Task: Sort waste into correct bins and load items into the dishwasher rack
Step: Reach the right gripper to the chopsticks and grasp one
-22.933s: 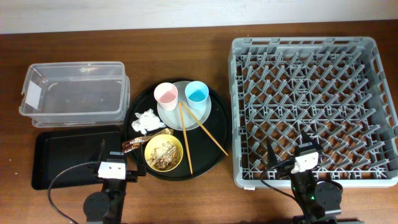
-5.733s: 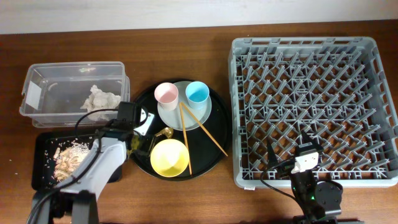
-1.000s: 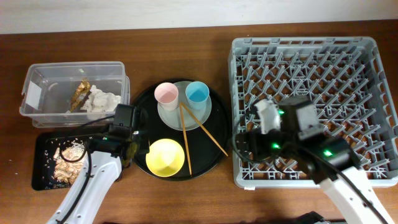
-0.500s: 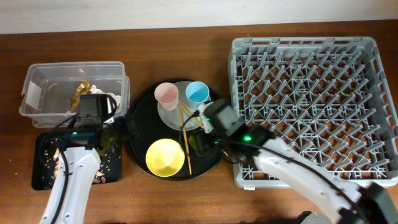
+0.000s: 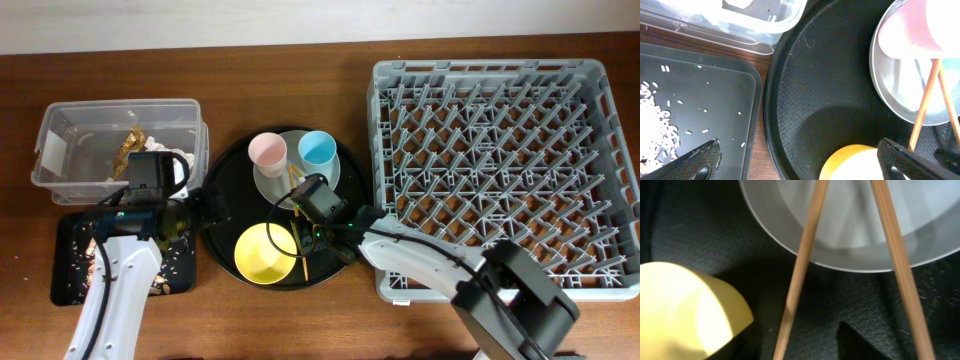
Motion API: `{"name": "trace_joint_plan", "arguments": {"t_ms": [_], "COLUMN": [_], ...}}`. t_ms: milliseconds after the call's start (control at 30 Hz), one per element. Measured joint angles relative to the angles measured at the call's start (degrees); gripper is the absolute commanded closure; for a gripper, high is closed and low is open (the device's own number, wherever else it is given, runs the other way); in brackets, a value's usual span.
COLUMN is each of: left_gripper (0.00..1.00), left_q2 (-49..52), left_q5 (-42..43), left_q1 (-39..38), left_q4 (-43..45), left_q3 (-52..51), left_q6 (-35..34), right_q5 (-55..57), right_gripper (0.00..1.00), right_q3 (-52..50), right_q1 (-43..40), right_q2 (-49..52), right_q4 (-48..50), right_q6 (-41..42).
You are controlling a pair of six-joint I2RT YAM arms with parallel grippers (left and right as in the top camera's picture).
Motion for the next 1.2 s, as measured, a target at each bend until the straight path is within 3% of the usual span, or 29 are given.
{"name": "trace_joint_plan", "arguments": {"t_ms": [367, 600, 733, 833, 1200], "left_gripper": [0.01, 0.01, 0.01, 0.01, 0.01], "left_q2": [0.0, 0.0, 0.0, 0.0, 0.0], "left_q5": [0.0, 0.0, 0.0, 0.0, 0.0], "left_q1": [0.0, 0.0, 0.0, 0.0, 0.0], "left_q4": [0.0, 0.0, 0.0, 0.0, 0.0], "left_q3": [0.0, 0.0, 0.0, 0.0, 0.0], "left_q6": [0.0, 0.0, 0.0, 0.0, 0.0], "right_q5": [0.2, 0.5, 0.8, 0.8, 8.1], "right_gripper": [0.64, 0.81, 0.85, 0.96, 0.96], "right_q3": [0.0, 0.0, 0.0, 0.0, 1.1], "right_q1": [0.5, 0.5, 0.5, 0.5, 0.4], "right_q2": [2.9, 3.0, 3.0, 2.3, -21.2], "right_q4": [1.2, 1.2, 1.0, 0.1, -8.2], "right_q6": [0.8, 1.2, 1.5, 1.7, -0.1]}}
